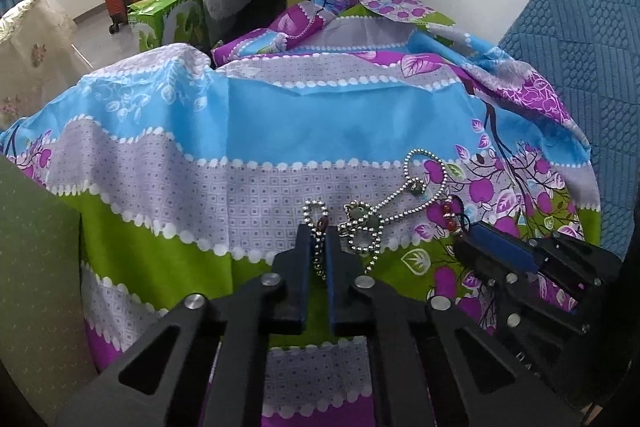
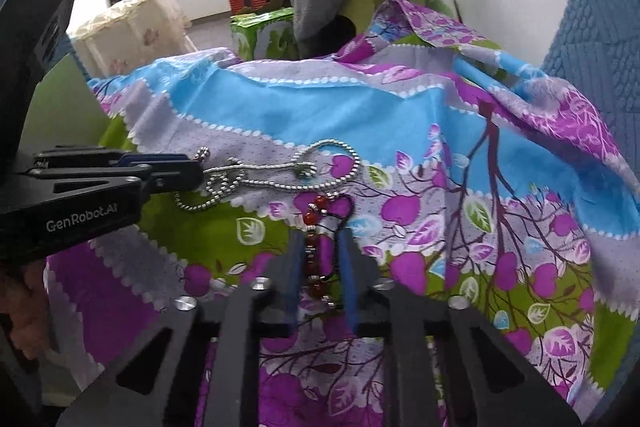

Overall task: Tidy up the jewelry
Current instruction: 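Grasp the silver bead chain with the left tool while the right tool grasps the red beaded chain, then lift and carry both chains over the white box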

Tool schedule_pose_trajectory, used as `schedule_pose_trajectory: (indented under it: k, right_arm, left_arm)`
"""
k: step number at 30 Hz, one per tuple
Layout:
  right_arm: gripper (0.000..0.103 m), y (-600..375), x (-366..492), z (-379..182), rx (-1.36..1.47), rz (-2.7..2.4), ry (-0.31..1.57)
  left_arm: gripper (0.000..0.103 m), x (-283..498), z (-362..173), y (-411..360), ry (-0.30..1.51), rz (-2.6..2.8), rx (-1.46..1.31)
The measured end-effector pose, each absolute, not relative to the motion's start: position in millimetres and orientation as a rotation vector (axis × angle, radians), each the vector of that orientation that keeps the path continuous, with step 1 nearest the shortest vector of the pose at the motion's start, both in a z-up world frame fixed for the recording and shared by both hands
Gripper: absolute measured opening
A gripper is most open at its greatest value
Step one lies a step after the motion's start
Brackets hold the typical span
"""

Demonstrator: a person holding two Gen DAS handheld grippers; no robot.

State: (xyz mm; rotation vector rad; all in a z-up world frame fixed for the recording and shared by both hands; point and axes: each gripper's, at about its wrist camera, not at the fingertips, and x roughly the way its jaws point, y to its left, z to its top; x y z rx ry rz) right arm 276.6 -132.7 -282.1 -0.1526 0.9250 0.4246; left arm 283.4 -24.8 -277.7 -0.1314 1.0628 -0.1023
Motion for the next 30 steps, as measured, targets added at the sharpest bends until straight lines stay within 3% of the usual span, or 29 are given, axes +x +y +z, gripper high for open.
schedule_pose_trajectory:
  k: [12, 30]
  right_arm:
    - [0.007, -142.2, 269.3, -264.8, -0.091, 0.431, 0.901]
    - [0.007, -154.6, 247.7, -201.9, -0.007, 0.395, 0.869]
  left_arm:
    - [0.002, 274.8, -263.5, -23.5, 1.052, -0.156, -0.203]
    - [0.002, 238.8, -196.9, -23.7, 0.943, -0.172, -0.22]
